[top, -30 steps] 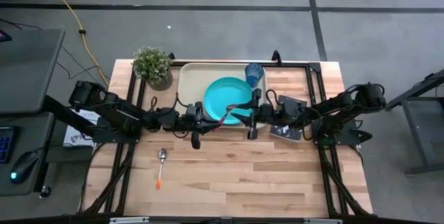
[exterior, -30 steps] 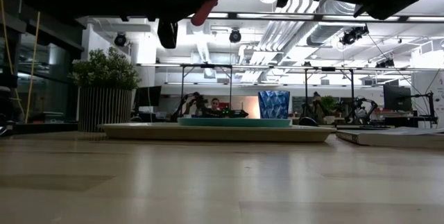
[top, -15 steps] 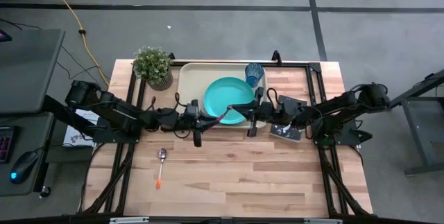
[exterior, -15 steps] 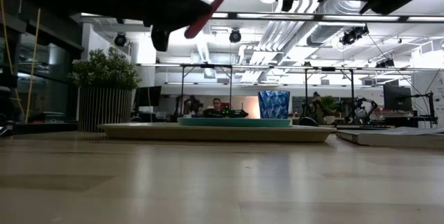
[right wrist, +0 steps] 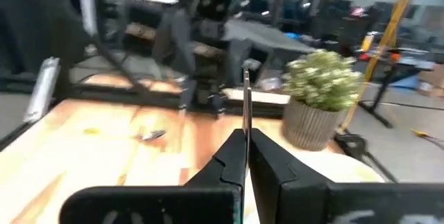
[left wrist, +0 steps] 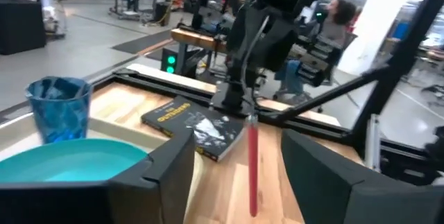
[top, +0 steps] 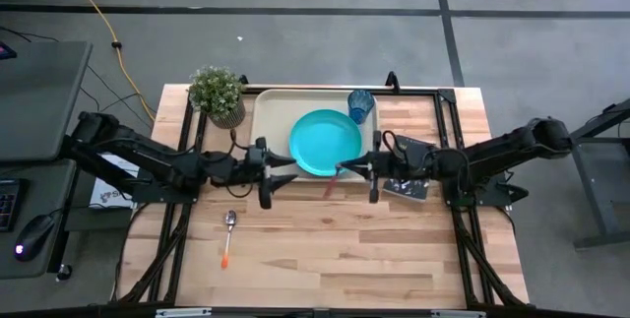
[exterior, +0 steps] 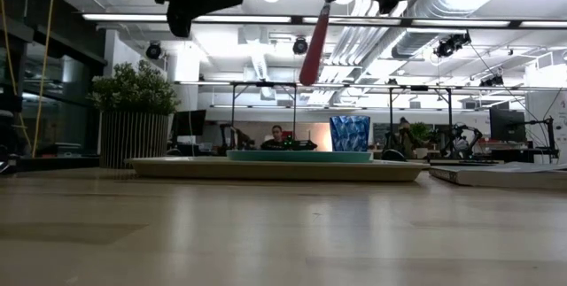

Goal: Pick and place plate/cup/fork/spoon on tray
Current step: Put the red fork on the white serving tray to the left of the blue plate

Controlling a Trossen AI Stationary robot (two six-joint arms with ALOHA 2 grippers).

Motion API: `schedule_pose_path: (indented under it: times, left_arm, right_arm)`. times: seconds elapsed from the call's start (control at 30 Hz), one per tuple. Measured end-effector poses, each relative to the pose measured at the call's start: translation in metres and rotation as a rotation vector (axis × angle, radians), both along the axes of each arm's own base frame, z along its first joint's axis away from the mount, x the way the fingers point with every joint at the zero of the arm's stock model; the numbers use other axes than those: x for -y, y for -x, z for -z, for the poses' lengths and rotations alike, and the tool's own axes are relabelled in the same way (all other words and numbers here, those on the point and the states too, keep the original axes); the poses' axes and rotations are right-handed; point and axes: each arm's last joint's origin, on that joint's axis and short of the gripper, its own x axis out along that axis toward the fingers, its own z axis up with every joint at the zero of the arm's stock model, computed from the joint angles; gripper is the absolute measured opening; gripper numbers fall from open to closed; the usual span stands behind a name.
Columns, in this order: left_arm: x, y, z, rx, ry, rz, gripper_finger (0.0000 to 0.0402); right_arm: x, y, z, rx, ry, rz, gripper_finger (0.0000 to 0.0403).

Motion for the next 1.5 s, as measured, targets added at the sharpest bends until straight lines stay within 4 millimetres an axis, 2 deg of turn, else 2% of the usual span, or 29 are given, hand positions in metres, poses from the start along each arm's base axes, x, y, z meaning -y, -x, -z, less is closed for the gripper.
schedule_pose_path:
  times: [0.27, 0.6, 0.77, 0.87, 1.0, 1.13, 1.2, 1.4, 1.5]
  left_arm:
    - [0.007, -0.011, 0.000, 0.100, -0.052, 0.054, 0.0215]
    - [0.011, -0.034, 0.017, 0.167, -0.122, 0.073, 0.0216]
    - [0.015, -0.047, 0.016, 0.161, -0.162, 0.147, 0.0216]
    - [0.017, -0.051, 0.018, 0.112, -0.197, 0.186, 0.0216]
    - [0.019, -0.056, 0.019, 0.027, -0.217, 0.127, 0.0216]
    - [0.021, -0.058, 0.016, 0.016, -0.219, 0.121, 0.0216]
    - [0.023, -0.058, 0.016, 0.011, -0.219, 0.124, 0.0216]
    - [0.024, -0.058, 0.017, -0.003, -0.221, 0.097, 0.0212]
    - [0.022, -0.057, 0.017, -0.012, -0.222, 0.036, 0.0190]
  right_arm:
    - [-0.005, 0.000, 0.001, -0.001, -0.041, -0.022, 0.0000]
    - [-0.008, -0.003, 0.004, -0.013, -0.055, -0.094, 0.0000]
    - [-0.011, -0.014, 0.017, -0.030, -0.051, -0.153, 0.0000]
    - [-0.010, -0.020, 0.014, -0.033, -0.060, -0.145, 0.0000]
    - [-0.014, -0.034, 0.011, -0.047, -0.070, -0.187, 0.0000]
    - [-0.017, -0.051, 0.018, -0.122, -0.062, -0.184, 0.0000]
    - [-0.018, -0.059, 0.016, -0.121, -0.058, -0.181, 0.0000]
    - [-0.021, -0.065, 0.011, -0.149, -0.043, -0.191, 0.0000]
    - [-0.021, -0.065, 0.012, -0.165, -0.045, -0.182, 0.0000]
